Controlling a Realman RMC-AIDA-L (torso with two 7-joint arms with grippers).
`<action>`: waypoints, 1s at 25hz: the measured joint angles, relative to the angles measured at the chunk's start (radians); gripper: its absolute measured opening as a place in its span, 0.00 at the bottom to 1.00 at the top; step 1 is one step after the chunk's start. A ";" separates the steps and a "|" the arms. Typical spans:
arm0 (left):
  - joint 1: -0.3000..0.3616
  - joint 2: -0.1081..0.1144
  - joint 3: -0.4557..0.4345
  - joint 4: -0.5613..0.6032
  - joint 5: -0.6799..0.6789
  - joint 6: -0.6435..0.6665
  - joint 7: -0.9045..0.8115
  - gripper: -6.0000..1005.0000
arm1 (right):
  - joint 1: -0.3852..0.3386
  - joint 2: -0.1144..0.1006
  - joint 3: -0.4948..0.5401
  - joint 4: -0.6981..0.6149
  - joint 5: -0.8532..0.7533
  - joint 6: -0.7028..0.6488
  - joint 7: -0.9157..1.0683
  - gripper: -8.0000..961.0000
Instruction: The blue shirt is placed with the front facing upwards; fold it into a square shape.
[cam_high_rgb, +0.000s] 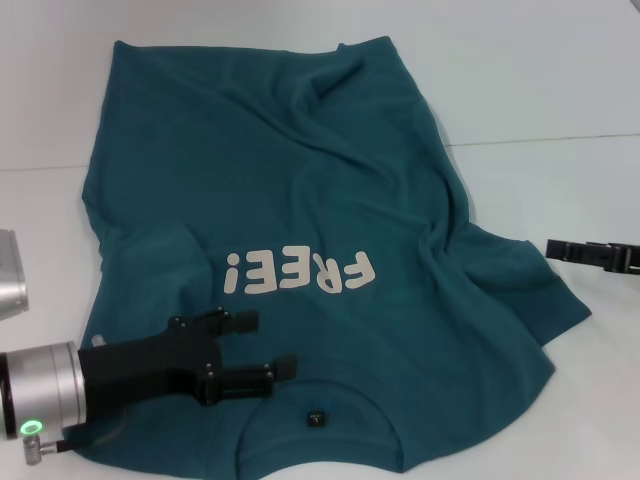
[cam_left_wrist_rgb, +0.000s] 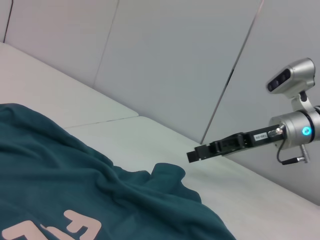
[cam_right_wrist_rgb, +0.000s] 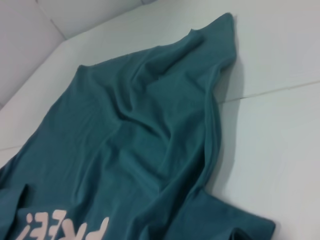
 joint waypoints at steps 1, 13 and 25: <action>0.000 0.000 0.000 0.000 0.000 0.000 0.000 0.95 | 0.007 0.001 -0.005 0.002 -0.004 0.010 0.000 0.90; -0.010 0.003 0.001 0.001 0.005 -0.001 -0.030 0.95 | 0.035 0.023 -0.038 0.007 -0.015 0.054 0.001 0.90; -0.012 0.003 0.001 0.000 0.007 -0.002 -0.036 0.94 | 0.043 0.034 -0.044 0.046 -0.015 0.077 -0.007 0.90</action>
